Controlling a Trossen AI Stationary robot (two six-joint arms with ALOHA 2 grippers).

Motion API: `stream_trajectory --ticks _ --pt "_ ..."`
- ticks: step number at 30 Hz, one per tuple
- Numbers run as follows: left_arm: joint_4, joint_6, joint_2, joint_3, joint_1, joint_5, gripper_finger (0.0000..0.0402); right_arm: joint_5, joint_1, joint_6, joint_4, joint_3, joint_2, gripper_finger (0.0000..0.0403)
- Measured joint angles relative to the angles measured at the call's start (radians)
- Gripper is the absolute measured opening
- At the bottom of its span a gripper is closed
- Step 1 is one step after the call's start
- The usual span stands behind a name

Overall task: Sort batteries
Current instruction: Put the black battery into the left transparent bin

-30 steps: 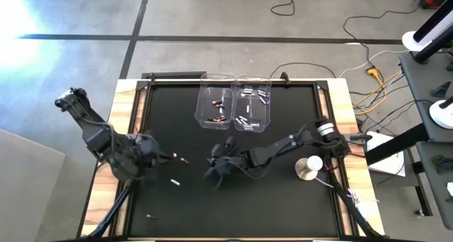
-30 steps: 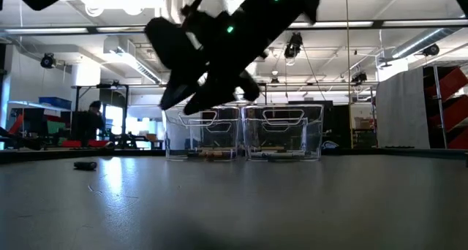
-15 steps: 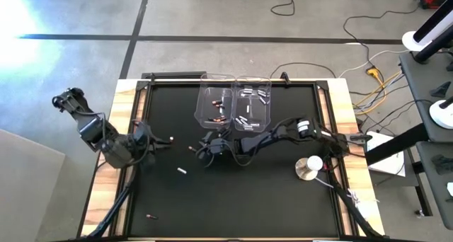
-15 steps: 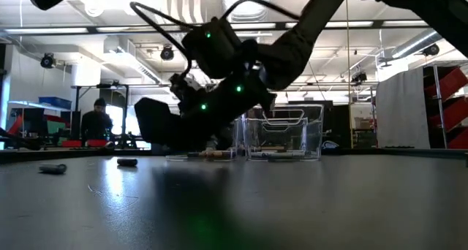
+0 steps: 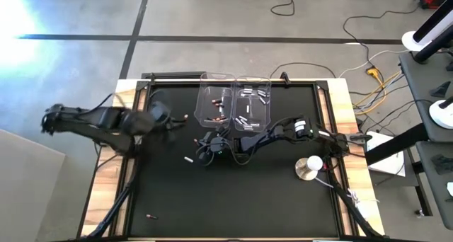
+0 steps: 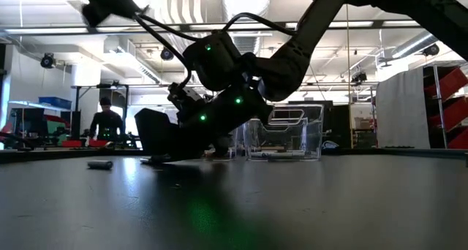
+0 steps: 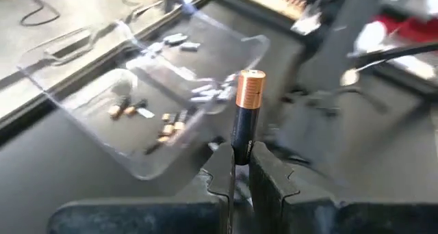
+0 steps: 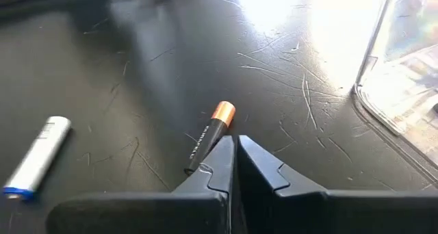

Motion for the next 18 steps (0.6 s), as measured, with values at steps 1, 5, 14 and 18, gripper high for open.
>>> stream_trajectory --ticks 1,5,14,18 --pt "0.009 0.043 0.017 0.0 0.064 0.047 0.0011 0.0 0.0 0.0 -0.001 0.0 0.0 0.0013" --pt "0.07 0.244 0.119 -0.001 0.319 0.261 0.0011 -0.004 0.0 0.0 -0.006 0.0 0.0 0.0013" --pt "0.187 0.566 0.4 0.04 0.67 0.578 0.0011 -0.007 0.003 0.002 -0.011 0.0 0.002 0.0013" --pt "0.192 0.644 0.521 0.114 0.703 0.593 0.0011 -0.011 0.007 0.012 -0.014 0.0 0.002 0.0013"
